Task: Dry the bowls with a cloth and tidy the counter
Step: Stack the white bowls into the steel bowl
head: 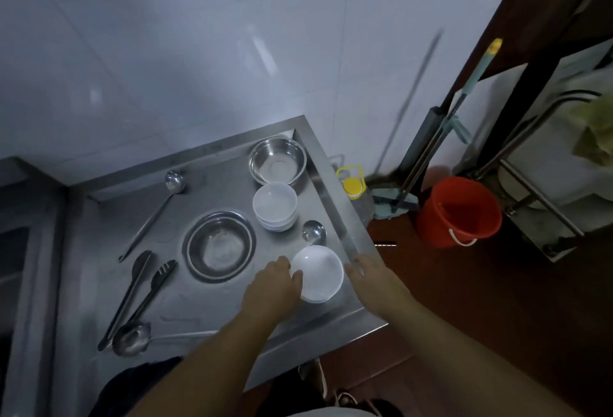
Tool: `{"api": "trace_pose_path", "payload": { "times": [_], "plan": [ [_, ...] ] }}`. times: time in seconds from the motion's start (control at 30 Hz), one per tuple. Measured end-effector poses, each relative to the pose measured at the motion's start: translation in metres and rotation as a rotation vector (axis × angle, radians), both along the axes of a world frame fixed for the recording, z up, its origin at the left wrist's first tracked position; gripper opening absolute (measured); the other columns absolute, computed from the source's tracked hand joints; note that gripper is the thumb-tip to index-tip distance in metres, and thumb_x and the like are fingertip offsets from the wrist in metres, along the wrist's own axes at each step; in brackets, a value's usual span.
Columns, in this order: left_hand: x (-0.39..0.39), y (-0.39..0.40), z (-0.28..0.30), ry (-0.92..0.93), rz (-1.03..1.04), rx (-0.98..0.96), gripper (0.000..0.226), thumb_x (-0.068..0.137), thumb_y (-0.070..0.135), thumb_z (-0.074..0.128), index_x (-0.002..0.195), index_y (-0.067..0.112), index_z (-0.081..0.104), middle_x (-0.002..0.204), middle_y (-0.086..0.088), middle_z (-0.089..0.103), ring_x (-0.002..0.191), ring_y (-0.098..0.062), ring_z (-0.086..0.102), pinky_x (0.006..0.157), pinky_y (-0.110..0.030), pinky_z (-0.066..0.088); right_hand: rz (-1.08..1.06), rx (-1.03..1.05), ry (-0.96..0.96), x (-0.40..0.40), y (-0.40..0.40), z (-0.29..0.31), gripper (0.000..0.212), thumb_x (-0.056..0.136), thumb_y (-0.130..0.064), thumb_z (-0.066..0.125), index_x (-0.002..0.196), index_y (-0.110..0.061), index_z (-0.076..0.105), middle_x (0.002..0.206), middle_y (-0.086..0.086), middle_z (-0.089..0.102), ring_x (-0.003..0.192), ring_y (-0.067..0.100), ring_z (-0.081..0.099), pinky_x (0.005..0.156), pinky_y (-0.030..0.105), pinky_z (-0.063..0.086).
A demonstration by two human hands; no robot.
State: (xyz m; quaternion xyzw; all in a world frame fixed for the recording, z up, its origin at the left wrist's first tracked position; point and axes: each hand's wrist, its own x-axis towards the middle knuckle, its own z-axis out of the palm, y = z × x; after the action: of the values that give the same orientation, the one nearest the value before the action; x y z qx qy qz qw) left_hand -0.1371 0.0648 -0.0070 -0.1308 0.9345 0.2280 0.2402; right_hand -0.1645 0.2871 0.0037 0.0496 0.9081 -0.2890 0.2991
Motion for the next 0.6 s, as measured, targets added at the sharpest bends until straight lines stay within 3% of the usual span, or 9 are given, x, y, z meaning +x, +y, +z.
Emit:
{"api": "trace_pose_path", "payload": {
  "times": [0.13, 0.27, 0.37, 0.47, 0.6],
  "plan": [
    [-0.011, -0.013, -0.020, -0.121, 0.195, 0.220, 0.039, 0.108, 0.054, 0.037, 0.120, 0.022, 0.056, 0.112, -0.003, 0.066, 0.093, -0.017, 0.063, 0.081, -0.038, 0.052, -0.103, -0.147, -0.102, -0.016, -0.017, -0.013, 0.049, 0.109, -0.050, 0.038, 0.142, -0.019, 0.059, 0.139, 0.007, 0.063, 0.127, 0.026, 0.058, 0.106, 0.043, 0.047],
    [-0.002, -0.017, -0.038, -0.218, 0.399, 0.459, 0.049, 0.108, 0.057, 0.035, 0.133, 0.023, 0.061, 0.140, -0.007, 0.062, 0.123, -0.026, 0.059, 0.104, -0.042, 0.047, -0.136, -0.215, -0.175, -0.026, -0.020, -0.037, 0.035, 0.110, -0.040, 0.039, 0.120, -0.020, 0.066, 0.122, 0.006, 0.065, 0.110, 0.022, 0.060, 0.096, 0.041, 0.049],
    [-0.001, -0.009, -0.043, -0.282, 0.684, 0.637, 0.057, 0.104, 0.067, 0.037, 0.142, 0.029, 0.058, 0.147, -0.007, 0.058, 0.135, -0.030, 0.055, 0.117, -0.052, 0.044, -0.246, -0.294, -0.265, -0.035, -0.018, -0.058, 0.030, 0.110, -0.041, 0.044, 0.128, -0.027, 0.064, 0.133, 0.003, 0.063, 0.118, 0.024, 0.059, 0.102, 0.043, 0.048],
    [-0.007, 0.005, -0.040, -0.299, 1.013, 0.755, 0.054, 0.109, 0.056, 0.039, 0.143, 0.020, 0.061, 0.143, -0.014, 0.061, 0.129, -0.034, 0.059, 0.111, -0.050, 0.050, -0.455, -0.375, -0.464, -0.047, -0.021, -0.078, 0.034, 0.103, -0.047, 0.056, 0.129, -0.028, 0.068, 0.134, 0.007, 0.066, 0.124, 0.033, 0.062, 0.110, 0.055, 0.050],
    [-0.018, 0.027, -0.021, -0.337, 1.245, 0.843, 0.014, 0.110, 0.026, 0.055, 0.107, 0.015, 0.063, 0.111, -0.015, 0.066, 0.098, -0.028, 0.063, 0.084, -0.037, 0.060, -0.512, -0.486, -0.606, -0.054, -0.018, -0.092, 0.024, 0.097, -0.052, 0.061, 0.111, -0.034, 0.071, 0.119, 0.003, 0.070, 0.108, 0.026, 0.068, 0.085, 0.047, 0.062]
  ]
}}
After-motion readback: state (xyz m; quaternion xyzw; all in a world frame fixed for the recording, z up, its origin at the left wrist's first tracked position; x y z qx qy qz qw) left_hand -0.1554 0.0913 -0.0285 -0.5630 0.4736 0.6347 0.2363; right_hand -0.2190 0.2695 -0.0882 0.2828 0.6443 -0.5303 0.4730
